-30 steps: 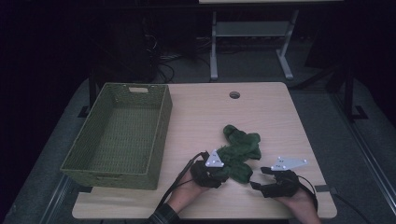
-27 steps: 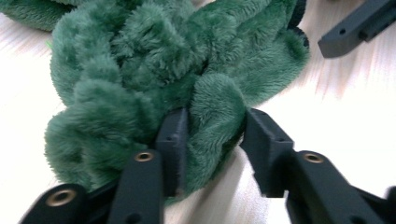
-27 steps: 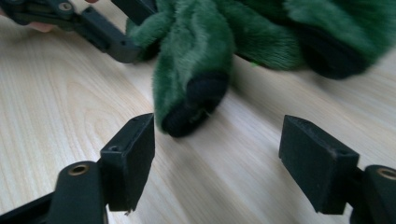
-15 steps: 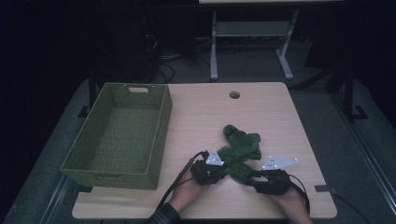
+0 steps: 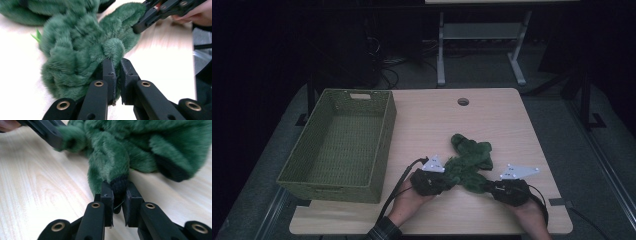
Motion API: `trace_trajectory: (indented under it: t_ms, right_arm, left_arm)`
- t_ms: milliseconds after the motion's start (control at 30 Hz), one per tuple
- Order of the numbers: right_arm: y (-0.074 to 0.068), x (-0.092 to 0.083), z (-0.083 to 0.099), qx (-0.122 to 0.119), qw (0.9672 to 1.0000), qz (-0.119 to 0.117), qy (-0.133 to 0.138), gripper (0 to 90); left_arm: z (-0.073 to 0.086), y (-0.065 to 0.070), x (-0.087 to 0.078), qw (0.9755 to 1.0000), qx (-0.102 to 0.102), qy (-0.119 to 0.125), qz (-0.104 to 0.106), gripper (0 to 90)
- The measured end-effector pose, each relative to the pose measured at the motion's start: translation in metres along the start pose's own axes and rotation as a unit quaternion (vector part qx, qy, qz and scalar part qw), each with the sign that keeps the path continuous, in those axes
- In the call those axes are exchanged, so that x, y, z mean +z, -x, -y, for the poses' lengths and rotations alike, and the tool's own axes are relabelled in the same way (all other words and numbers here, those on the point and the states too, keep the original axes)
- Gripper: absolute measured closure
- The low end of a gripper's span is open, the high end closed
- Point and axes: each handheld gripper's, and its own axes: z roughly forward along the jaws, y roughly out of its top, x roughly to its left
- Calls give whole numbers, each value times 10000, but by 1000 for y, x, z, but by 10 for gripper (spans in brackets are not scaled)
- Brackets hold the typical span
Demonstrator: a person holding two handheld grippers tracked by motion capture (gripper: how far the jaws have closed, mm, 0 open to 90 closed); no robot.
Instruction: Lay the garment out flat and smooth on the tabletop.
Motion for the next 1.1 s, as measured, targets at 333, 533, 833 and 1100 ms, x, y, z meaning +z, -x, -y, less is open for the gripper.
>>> trace_trajectory:
  t_ms: [333, 533, 833, 1100]
  right_arm:
    - [16, -25, 4, 77, 9991, 371, 211, 803]
    - [25, -40, 12, 247, 9980, 548, 197, 804]
    - [30, -44, 24, 456, 9962, 720, -197, 752]
    - [31, -60, 21, 441, 9938, 1013, 117, 676]
  left_arm:
    - [0, -15, -41, 9985, -301, 434, -121, 840]
    - [15, -21, -44, 9978, -567, 305, -148, 865]
    - [32, -21, -36, 9962, -627, -117, -592, 765]
    - [12, -1, -49, 9987, -381, 231, -266, 823]
